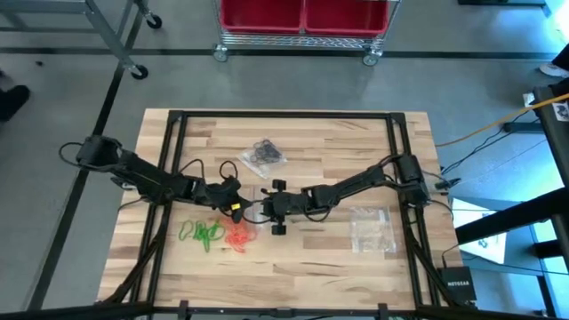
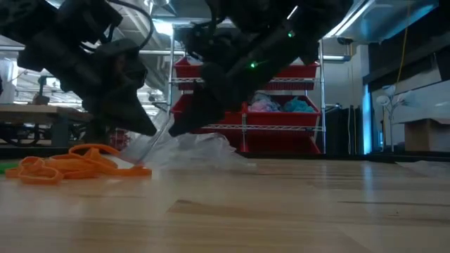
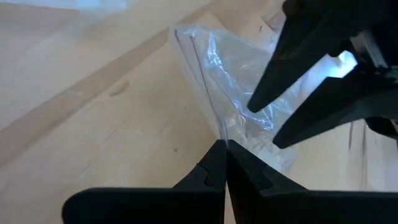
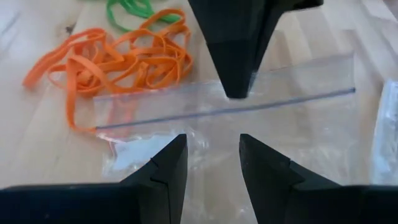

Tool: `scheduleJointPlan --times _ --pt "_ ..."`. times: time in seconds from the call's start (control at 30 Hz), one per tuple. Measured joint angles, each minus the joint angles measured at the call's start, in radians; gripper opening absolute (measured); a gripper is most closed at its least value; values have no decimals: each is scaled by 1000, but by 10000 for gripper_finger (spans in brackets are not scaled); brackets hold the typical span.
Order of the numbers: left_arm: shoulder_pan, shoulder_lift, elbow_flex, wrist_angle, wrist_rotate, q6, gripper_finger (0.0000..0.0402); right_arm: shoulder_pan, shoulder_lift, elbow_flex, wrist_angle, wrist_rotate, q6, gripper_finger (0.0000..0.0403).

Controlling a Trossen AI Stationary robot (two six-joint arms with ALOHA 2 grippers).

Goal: Sort rubber bands
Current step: Open the transparent zip bag

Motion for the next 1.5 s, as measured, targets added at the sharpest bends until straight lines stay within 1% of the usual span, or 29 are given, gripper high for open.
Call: scheduleJointPlan --times 0.2,0.3,0.5,0.63,0.87,1.07,1.17,1.37,1.43,1.5 --pt "0 1 0 4 0 3 0 2 39 1 6 -6 0 138" --pt "0 1 0 6 0 2 0 2 59 1 17 -4 46 138" --pt "-3 1 0 3 0 4 0 3 66 1 32 74 83 138" --pt "-3 1 0 3 0 4 0 3 67 1 24 73 97 138" --pt "-3 1 0 2 0 22 0 3 111 1 43 55 108 138" --pt "-3 1 1 3 0 27 0 3 114 2 44 44 110 135" --pt "-3 1 1 3 0 27 0 3 115 3 34 39 110 113" --pt "-3 1 1 3 0 28 0 3 137 6 47 8 106 21" --pt "-3 1 1 3 0 31 0 2 137 6 39 1 102 6" --pt "-3 1 1 3 0 32 0 -2 138 6 37 -8 102 7"
